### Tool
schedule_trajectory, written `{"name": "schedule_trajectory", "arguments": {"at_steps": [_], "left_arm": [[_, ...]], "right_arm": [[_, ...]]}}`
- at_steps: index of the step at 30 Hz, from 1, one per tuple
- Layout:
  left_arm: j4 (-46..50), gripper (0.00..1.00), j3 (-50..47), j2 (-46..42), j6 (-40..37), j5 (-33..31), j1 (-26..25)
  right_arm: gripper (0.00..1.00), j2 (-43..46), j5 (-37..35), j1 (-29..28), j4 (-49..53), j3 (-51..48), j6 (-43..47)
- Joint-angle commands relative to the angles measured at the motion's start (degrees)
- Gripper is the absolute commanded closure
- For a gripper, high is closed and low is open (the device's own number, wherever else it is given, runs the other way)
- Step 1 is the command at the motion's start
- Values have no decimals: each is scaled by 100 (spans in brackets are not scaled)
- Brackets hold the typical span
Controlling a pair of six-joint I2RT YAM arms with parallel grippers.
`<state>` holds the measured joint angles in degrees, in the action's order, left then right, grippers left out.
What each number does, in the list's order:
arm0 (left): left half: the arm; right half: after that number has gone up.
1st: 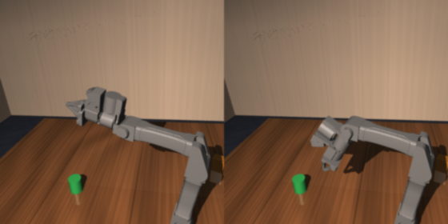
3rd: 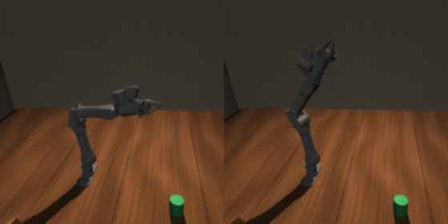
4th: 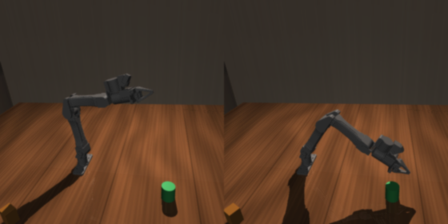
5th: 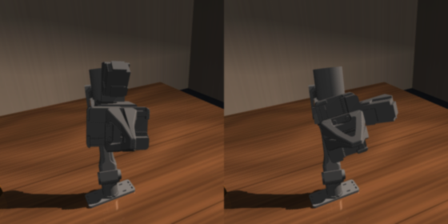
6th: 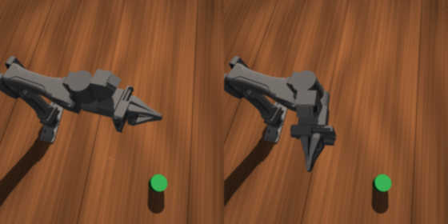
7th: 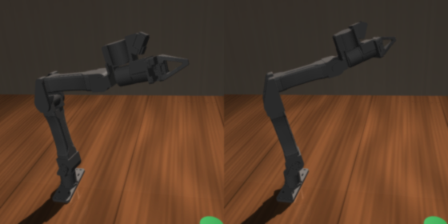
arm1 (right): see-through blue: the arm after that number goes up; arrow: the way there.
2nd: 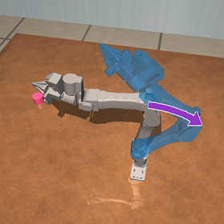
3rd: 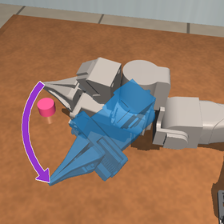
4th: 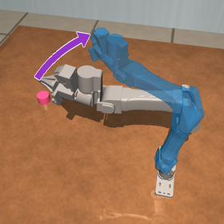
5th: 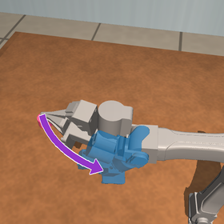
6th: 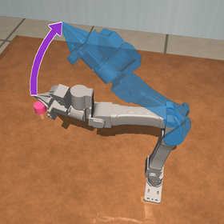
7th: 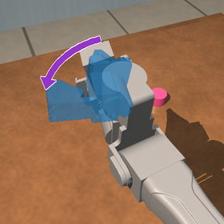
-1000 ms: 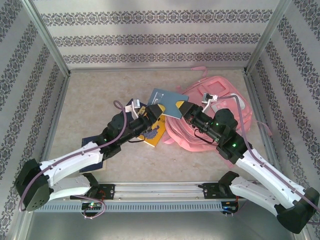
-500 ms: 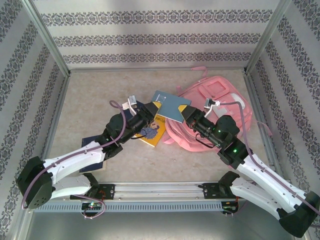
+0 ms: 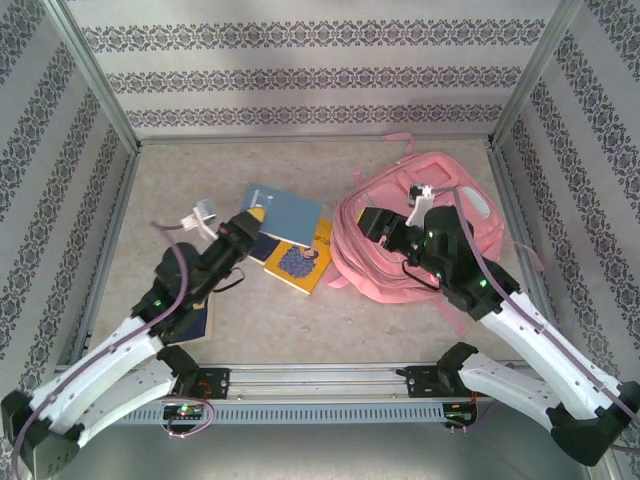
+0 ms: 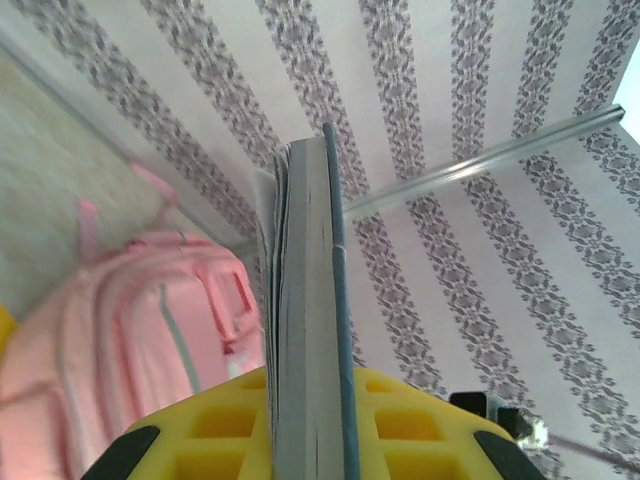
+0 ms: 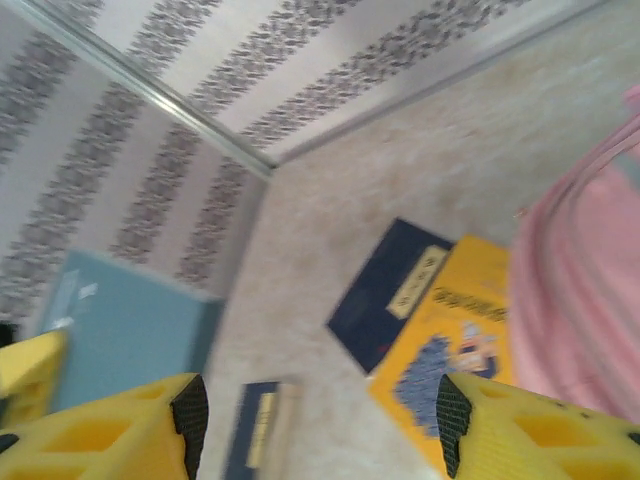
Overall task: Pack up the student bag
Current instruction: Pass the book, then open the student bag at the middle-right of the table.
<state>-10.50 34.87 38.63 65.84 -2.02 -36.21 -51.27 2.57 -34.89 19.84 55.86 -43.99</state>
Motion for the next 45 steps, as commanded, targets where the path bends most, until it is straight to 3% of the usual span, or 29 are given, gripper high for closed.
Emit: {"name": "schedule_trajectory", "arguments": {"at_steps": [1,3,7,10,16,25,31,38,45], "left_arm": [[1852,100,175,-382,-999,-110,176],[2250,100,263,-337,-1144,176,272],[2360,100,387,-68,-1337,836,392],[2395,100,480,79,-1482,1130,418],[2263,100,447,177,-1562,1479,474],[2004,100,501,386,-1522,1770,566],[2020,100,516,360,-1557,1837,602],[1994,100,416,338,-1550,1873,647],[1882,100,391,399,-1487,1971,662]], "right_arm": [[39,-683,139,469,1572,554,1933],[40,-1468,795,933,2082,1115,2355],[42,-2701,1399,1514,2712,1940,2980],[46,-3329,1699,1941,2902,2244,3164],[46,-4123,2081,2262,3186,2610,3318],[48,-4604,2482,2101,3061,2334,3296],[49,-4450,2195,2131,2944,2277,3298],[43,-3841,1686,2601,2457,1878,3061],[42,-4093,2304,2611,2365,1749,3050]]}}
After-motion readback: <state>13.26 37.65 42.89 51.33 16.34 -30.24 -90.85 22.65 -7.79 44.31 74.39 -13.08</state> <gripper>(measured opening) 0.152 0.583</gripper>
